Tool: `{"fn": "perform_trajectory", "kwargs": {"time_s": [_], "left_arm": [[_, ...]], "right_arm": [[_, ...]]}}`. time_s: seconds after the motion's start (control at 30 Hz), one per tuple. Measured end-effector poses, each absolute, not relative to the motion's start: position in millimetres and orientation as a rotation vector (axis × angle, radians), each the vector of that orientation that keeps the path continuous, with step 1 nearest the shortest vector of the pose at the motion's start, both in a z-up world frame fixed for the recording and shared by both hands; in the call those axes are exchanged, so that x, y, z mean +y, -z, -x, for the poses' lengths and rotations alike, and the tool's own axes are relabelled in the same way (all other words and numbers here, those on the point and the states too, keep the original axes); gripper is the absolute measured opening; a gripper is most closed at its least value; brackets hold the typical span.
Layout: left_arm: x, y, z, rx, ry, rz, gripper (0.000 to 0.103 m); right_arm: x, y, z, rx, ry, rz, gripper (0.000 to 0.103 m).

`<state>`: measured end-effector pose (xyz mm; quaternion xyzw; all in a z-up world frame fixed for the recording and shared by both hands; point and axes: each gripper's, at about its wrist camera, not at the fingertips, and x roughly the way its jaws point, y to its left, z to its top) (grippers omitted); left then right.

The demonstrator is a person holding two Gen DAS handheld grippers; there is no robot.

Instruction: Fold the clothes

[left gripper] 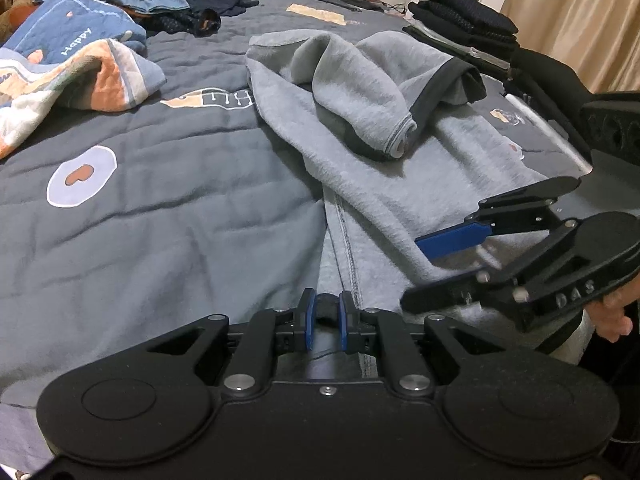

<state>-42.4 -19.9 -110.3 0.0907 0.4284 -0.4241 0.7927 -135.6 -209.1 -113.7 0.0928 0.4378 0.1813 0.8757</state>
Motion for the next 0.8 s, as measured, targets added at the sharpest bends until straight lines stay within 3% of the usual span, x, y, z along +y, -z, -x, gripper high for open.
{"fn": "perform_trajectory", "kwargs": {"time_s": [0.03,0.13,0.57,0.63,0.8], "left_arm": [[-21,111,43,0.923,0.911,-0.201,0.012],[-22,113,43,0.933,0.910,-0.212,0.013],[-26,123,39,0.977,0.903,-0.193,0.024],[-26,124,40,0.964,0.917,-0.201,0.023],[-23,122,37,0.959,0.897,-0.181,0.009]], "right_arm": [[-212,113,134,0.919,-0.375,-0.207,0.015],[-219,110,132,0.927,-0.372,-0.244,0.006],[-215,93,137,0.890,-0.397,-0.209,0.005],[-216,89,137,0.880,-0.391,-0.206,0.005],[-224,79,139,0.848,-0.355,-0.202,0.002]]}}
